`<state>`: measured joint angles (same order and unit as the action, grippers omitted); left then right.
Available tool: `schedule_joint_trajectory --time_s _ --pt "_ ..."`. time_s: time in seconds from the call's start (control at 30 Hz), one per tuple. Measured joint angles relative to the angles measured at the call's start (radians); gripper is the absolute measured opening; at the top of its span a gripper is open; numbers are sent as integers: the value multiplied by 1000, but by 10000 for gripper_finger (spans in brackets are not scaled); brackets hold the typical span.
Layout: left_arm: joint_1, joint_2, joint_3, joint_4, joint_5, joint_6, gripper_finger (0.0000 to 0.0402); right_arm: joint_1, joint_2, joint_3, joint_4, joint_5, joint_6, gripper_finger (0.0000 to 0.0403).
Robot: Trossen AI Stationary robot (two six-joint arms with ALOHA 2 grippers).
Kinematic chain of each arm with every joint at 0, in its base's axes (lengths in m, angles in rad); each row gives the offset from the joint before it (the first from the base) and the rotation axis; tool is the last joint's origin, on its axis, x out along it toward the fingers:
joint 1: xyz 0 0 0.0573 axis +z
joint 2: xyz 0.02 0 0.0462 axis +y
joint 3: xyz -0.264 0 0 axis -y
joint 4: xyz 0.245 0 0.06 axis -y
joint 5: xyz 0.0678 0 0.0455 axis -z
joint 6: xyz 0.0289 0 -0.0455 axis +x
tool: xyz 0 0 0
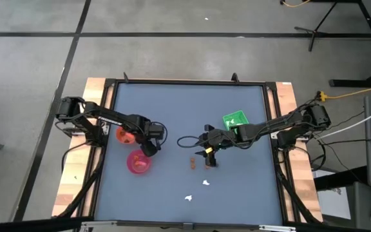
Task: Sort Halloween decoration
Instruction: Put the black skull toy into the orange bowl
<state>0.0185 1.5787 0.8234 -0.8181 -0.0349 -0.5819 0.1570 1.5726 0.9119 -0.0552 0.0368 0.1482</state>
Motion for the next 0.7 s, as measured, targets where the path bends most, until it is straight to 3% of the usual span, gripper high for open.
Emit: schedule_joint_trajectory --time_s 0.33,0.7 --pt "0 0 0 0 0 29 188 0 0 0 0 0 0 197" --pt "-2 0 0 0 2 263 188 0 0 0 0 0 0 197"
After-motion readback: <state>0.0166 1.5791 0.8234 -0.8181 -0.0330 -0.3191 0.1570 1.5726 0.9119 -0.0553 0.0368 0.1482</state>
